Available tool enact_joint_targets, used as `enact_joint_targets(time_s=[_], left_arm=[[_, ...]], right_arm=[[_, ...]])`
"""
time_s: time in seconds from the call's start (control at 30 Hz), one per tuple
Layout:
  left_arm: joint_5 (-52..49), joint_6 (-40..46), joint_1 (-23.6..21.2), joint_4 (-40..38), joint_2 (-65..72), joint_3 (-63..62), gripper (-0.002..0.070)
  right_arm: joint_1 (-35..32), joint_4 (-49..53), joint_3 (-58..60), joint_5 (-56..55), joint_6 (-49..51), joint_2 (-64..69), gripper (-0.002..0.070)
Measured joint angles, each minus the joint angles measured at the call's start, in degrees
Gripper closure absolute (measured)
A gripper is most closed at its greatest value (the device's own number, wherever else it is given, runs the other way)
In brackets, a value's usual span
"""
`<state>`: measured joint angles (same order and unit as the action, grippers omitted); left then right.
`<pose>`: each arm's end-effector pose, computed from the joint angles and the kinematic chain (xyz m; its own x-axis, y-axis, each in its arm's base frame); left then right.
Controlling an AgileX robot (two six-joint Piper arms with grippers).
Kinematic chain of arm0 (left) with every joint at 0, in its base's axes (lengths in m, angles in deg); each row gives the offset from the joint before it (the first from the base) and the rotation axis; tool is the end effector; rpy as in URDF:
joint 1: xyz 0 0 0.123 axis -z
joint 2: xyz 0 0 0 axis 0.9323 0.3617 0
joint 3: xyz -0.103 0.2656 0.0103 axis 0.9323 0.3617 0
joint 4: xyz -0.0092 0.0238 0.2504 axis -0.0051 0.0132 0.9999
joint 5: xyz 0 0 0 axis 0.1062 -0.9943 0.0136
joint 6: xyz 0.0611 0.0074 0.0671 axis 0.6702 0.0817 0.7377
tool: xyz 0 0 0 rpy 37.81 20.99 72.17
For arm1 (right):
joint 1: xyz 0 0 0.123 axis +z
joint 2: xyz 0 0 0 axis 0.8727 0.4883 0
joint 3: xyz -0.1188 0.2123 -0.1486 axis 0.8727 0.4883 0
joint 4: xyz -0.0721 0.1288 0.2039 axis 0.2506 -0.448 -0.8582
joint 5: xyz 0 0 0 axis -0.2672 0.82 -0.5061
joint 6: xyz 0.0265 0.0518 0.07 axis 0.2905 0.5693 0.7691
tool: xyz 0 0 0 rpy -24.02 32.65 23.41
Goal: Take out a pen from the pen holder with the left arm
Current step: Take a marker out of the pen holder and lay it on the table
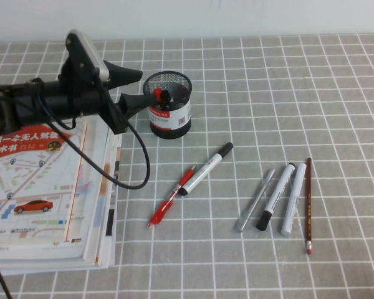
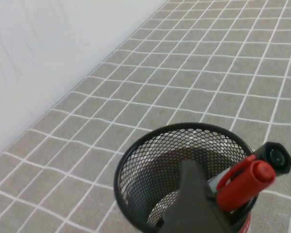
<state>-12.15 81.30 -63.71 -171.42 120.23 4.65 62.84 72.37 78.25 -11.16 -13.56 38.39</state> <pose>0.4123 -0.1109 0.2194 0.1710 0.3550 -0.9191 0.8738 0.3763 0.3080 0.0522 0.0065 0.1714 -0.3044 0.2278 -0.9249 -0.0124 0.9699 0.2430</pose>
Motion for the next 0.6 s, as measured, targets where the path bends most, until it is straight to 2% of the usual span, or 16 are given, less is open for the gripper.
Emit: enact_joint_targets(time_s=[0.37,0.47,0.6], left_arm=[[2.7,1.3,3.1,0.0,3.2,-1.9,0.0283],[3.5,1.7,3.3,0.0,3.9,-2.0,0.0336],[4.0,1.8,3.3,0.0,4.1,-2.0,0.0453]], right_arm=[[0.0,0.0,0.0,0.0,0.0,0.0,0.0689],[0.0,0.0,0.0,0.0,0.0,0.0,0.0689],[0.0,0.0,0.0,0.0,0.0,0.0,0.0689]])
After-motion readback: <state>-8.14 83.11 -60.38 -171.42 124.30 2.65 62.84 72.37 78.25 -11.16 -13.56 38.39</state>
